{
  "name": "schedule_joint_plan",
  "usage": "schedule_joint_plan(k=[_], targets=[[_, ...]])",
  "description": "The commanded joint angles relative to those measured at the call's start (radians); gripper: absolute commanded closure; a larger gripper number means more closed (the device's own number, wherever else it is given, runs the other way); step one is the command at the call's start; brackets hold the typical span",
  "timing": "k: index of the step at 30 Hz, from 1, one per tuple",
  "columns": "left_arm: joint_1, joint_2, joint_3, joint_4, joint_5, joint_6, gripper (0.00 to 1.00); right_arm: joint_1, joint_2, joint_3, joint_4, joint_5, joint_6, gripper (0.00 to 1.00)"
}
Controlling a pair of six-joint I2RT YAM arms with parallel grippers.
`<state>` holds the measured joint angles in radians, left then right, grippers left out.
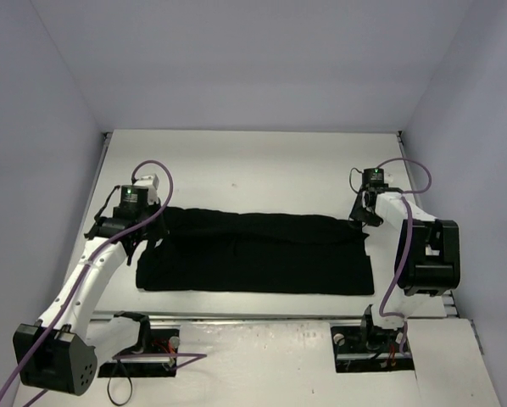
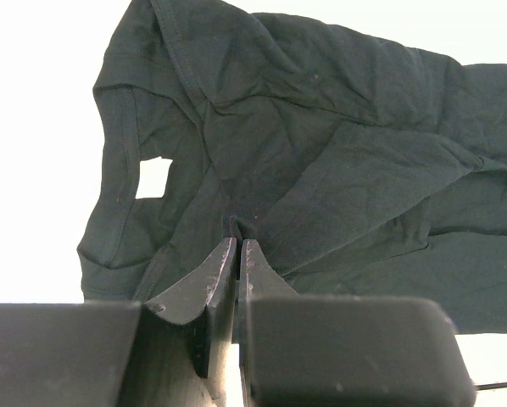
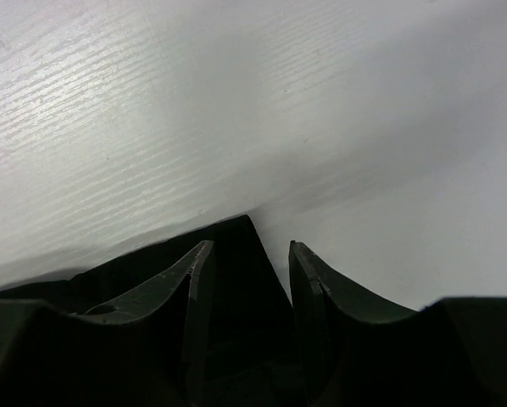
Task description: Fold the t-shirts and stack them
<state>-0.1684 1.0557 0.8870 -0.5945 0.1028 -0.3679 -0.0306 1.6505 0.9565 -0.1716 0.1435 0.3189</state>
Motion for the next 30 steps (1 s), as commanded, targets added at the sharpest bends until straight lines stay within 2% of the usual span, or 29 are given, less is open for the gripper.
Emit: schedule_joint_plan(k=[1, 7, 13, 18, 23, 30], targets=[[0.000, -0.030, 0.006, 0.021, -0.014, 0.011, 1.00, -0.009, 0.005, 0.019, 0.039, -0.020, -0.019, 0.65], [0.001, -0.027, 0.005, 0.021, -0.018, 0.012, 1.00, -0.011, 0.018, 0.009, 0.056, -0.058, -0.026, 0.76], [0.001, -0.026, 0.008, 0.021, -0.018, 0.015, 1.00, -0.012, 0.017, -0.007, 0.059, -0.062, -0.011, 0.75], [0.000, -0.027, 0.007, 0.021, -0.018, 0.014, 1.00, -0.017, 0.009, -0.028, 0.058, -0.066, -0.004, 0.68], [0.000, -0.028, 0.003, 0.022, -0.018, 0.014, 1.00, -0.031, 0.006, -0.044, 0.060, -0.081, -0.013, 0.69], [0.000, -0.026, 0.001, 0.021, -0.021, 0.012, 1.00, -0.034, -0.009, -0.022, 0.064, -0.077, -0.034, 0.97]])
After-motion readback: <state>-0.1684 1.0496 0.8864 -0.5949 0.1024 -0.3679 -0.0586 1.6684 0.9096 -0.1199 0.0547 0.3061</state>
